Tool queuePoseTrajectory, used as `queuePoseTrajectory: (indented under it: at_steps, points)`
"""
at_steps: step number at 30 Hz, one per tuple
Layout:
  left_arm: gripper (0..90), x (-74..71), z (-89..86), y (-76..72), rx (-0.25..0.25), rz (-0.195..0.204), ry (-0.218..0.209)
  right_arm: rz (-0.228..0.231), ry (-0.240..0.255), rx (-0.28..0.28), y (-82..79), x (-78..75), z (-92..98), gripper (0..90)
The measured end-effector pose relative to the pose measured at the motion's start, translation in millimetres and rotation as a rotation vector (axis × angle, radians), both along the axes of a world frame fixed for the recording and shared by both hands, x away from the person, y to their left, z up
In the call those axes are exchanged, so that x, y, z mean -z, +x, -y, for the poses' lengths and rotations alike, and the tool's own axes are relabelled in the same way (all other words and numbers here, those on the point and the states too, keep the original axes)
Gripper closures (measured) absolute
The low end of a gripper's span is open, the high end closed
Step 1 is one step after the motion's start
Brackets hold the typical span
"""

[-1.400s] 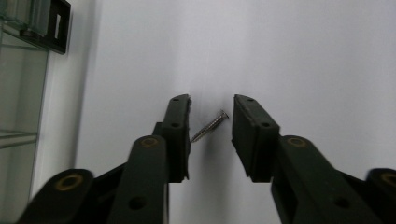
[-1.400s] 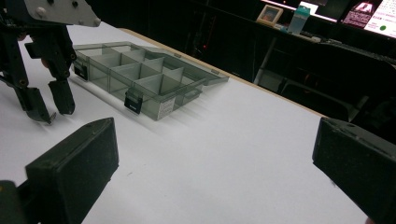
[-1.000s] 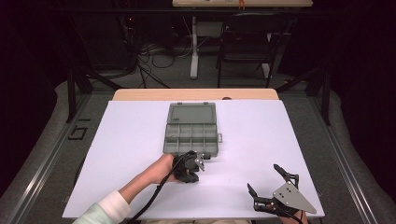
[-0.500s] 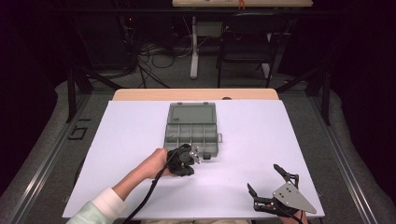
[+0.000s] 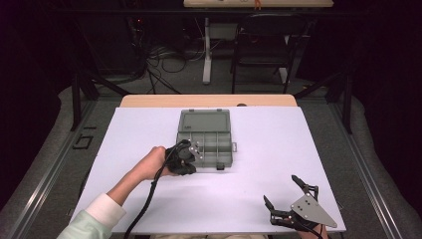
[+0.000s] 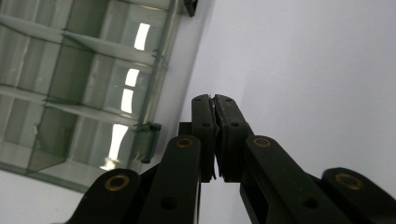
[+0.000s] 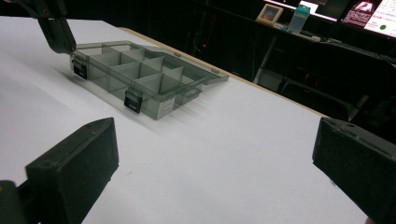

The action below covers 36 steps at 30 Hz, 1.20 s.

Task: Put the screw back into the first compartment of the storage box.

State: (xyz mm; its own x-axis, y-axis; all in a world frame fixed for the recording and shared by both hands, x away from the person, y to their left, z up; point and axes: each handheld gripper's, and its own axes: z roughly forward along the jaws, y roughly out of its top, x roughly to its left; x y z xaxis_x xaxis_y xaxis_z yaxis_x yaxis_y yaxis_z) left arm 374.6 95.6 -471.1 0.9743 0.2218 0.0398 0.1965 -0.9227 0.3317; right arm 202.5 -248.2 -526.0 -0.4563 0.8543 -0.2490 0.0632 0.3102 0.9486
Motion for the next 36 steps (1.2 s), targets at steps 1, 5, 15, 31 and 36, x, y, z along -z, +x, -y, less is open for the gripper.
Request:
queuePoseTrajectory:
  at_steps: [1,5,15,31,36]
  points:
    - [87.6,-1.8,-1.5,1.2,-0.006,0.005,-0.001,-0.002,0.000,-0.003,0.1,0.0,0.1,0.0]
    - [87.6,-6.9,-6.5,5.3,-0.021,0.009,0.004,0.000,-0.001,0.000,0.1,0.0,0.1,0.0]
    - [87.6,-15.5,-16.2,15.4,-0.059,0.020,0.006,-0.001,-0.001,0.000,0.2,0.1,0.0,0.0]
    - [87.6,-32.9,-26.4,41.5,-0.132,0.042,0.006,-0.001,-0.002,0.000,0.2,0.1,0.1,0.0]
    - [87.5,-37.2,-28.7,54.3,-0.160,0.051,0.013,-0.001,0.000,0.001,0.2,0.1,0.1,0.0]
